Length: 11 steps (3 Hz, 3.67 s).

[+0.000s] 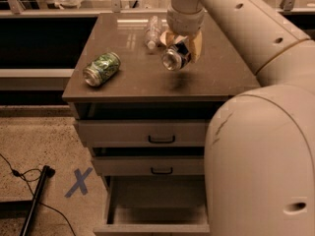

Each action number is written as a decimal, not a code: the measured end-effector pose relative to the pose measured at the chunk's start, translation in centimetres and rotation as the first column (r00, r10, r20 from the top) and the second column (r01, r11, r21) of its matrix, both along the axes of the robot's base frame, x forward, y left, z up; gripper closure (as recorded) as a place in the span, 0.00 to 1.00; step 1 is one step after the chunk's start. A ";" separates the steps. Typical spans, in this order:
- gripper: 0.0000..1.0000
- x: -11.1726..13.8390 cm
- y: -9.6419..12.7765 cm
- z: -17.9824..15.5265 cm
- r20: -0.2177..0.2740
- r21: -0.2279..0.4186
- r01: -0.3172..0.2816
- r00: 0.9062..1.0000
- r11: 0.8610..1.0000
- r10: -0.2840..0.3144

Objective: Place pepsi can into bottom drawer

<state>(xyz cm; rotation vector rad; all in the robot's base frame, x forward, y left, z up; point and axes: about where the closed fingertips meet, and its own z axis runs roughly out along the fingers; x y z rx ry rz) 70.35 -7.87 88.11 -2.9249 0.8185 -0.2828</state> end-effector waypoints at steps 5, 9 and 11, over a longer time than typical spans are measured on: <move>1.00 -8.1 -22.7 0.6 -0.136 0.334 0.682 0.718 0.651 -0.683; 1.00 -20.9 -17.1 -0.4 -0.138 0.398 0.791 0.552 0.464 -0.823; 1.00 -23.7 -13.1 -7.2 -0.247 0.340 0.826 0.540 0.450 -0.805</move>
Offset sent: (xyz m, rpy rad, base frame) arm -0.1172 -0.2681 0.0248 0.4649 0.0693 -0.9404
